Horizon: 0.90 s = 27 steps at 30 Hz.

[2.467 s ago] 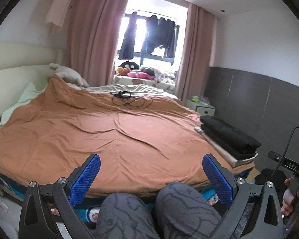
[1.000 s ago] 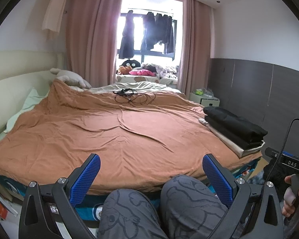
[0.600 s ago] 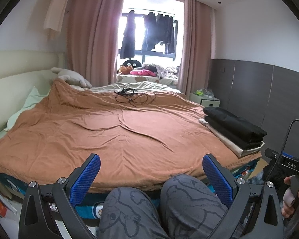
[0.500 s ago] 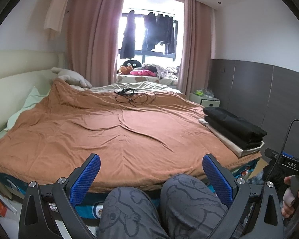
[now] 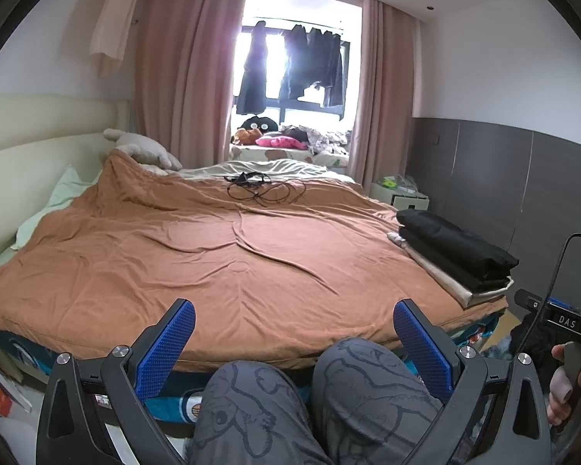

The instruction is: Fold large clothes

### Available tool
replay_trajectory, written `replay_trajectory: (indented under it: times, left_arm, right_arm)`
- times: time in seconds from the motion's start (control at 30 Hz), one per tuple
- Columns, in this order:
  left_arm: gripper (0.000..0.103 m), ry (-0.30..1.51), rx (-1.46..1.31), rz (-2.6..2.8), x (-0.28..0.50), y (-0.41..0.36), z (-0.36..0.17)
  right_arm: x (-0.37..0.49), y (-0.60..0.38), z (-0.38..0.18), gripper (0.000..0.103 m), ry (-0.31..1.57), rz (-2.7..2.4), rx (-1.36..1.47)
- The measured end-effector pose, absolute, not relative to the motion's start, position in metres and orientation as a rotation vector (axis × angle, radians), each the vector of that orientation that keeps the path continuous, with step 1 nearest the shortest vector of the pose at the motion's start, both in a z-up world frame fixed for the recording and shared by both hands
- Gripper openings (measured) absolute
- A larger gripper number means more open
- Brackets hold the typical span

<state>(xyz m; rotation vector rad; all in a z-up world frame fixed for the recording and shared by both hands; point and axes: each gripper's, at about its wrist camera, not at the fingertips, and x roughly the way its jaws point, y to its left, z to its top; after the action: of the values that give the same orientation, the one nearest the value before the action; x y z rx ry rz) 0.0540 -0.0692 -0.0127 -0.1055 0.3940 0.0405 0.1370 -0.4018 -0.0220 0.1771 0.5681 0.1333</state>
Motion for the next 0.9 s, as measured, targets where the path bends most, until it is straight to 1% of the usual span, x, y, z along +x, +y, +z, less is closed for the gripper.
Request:
replay_trajectory:
  times: [0.9]
  left_arm:
    - [0.103,0.392,-0.108,0.037,0.0508,-0.0745,-0.0134]
  right_arm:
    - [0.1376,-0.4037,-0.0234,0.103,0.579,0.134,0.183]
